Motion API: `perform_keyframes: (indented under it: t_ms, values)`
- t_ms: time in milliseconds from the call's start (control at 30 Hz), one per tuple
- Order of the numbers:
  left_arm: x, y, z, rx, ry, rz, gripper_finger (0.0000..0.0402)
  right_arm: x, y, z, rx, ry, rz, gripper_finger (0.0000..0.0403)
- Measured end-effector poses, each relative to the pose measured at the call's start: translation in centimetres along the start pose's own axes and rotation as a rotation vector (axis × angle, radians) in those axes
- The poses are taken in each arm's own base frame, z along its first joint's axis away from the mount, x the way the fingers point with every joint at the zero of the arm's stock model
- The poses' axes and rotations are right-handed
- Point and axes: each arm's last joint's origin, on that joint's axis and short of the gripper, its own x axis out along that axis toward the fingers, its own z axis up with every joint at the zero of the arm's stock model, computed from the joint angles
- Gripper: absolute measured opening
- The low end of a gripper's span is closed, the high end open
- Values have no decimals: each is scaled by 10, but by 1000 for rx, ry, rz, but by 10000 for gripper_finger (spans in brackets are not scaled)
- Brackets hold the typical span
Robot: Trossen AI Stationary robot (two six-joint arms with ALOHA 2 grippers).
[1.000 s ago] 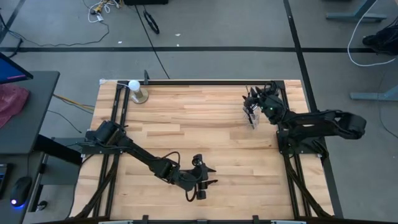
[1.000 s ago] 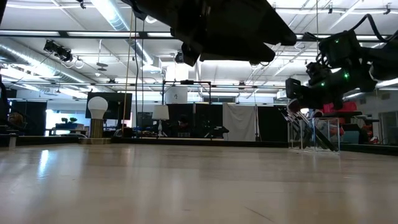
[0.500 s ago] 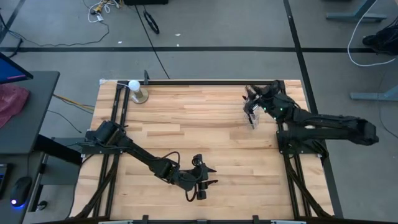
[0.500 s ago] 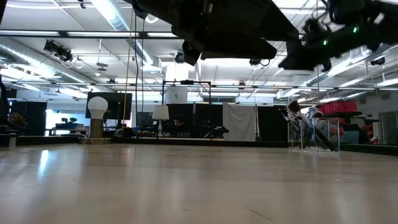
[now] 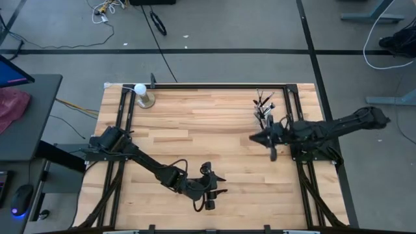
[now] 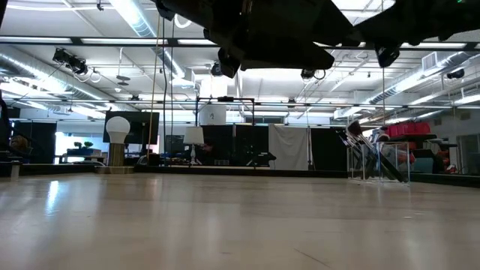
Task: Sort items
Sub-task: Return to Home Position
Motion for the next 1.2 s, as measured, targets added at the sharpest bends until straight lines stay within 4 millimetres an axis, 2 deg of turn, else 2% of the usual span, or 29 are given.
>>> perform_keyframes:
  t_ms: [167, 367, 467, 633, 833, 967, 1200]
  values:
    - [0, 1, 0, -27, -9, 30, 179, -23, 0, -1, -8, 45, 176, 5]
    - [0, 6, 3, -21, 0, 58, 166, -51, -3, -3, 32, 69, 349, 8]
    - [0, 15, 6, -1, 36, 60, 147, -56, -5, -11, 27, 52, 368, 7]
    - [-10, 26, 26, 22, 32, 58, 105, -55, -8, -33, 25, 23, 372, 2]
    - [-40, 49, 49, 8, 14, 58, 57, -52, -10, -46, -17, -157, 380, 1]
    - [-66, 71, 48, -27, 5, 49, 30, -46, -17, -56, -7, -263, 329, 1]
    - [-117, 109, 43, -90, -55, 63, 4, -40, -34, -67, 6, -213, 200, 0]
